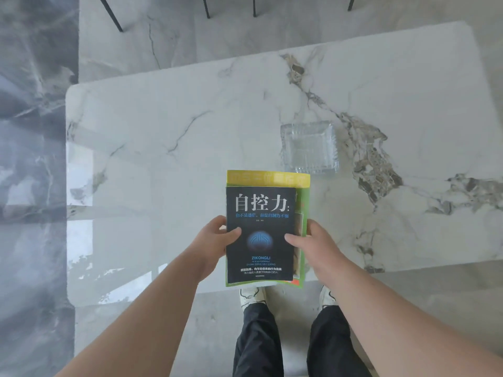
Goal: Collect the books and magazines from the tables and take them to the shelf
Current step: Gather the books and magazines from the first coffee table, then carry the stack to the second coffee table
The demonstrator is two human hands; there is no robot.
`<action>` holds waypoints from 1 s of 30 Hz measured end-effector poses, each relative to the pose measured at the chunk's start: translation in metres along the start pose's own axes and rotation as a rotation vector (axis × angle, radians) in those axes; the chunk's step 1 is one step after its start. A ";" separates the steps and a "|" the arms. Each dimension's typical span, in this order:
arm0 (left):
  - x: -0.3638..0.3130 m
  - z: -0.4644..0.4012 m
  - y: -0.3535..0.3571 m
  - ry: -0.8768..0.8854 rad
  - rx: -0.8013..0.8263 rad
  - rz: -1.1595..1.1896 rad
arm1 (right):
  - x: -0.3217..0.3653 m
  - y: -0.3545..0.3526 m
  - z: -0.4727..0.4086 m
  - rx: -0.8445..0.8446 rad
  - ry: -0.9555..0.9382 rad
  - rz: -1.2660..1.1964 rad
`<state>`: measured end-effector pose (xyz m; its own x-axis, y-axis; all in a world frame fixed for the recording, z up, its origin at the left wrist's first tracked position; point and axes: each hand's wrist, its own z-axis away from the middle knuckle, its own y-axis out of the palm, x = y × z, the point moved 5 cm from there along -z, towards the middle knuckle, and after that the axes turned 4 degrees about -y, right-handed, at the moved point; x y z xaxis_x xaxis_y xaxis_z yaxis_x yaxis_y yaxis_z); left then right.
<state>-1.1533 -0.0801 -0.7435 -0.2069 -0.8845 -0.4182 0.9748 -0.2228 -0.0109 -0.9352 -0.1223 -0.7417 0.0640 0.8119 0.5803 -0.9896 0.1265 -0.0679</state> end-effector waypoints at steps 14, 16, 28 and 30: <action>-0.227 0.311 -0.027 0.612 -0.161 -0.424 | 0.266 -0.022 0.254 -0.049 -0.608 0.239; -0.203 0.278 -0.029 0.611 -0.221 -0.521 | 0.241 -0.014 0.228 -0.089 -0.608 0.325; 0.008 0.001 -0.029 0.436 -0.436 -0.420 | 0.015 0.041 -0.026 -0.091 -0.553 0.377; 0.021 -0.013 -0.031 0.434 -0.468 -0.406 | -0.001 0.040 -0.036 -0.081 -0.581 0.375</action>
<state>-1.1870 -0.0862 -0.7632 -0.6002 -0.5074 -0.6183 0.7827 -0.2136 -0.5846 -0.9708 -0.0977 -0.7739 -0.3820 0.3752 0.8445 -0.9172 -0.0420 -0.3962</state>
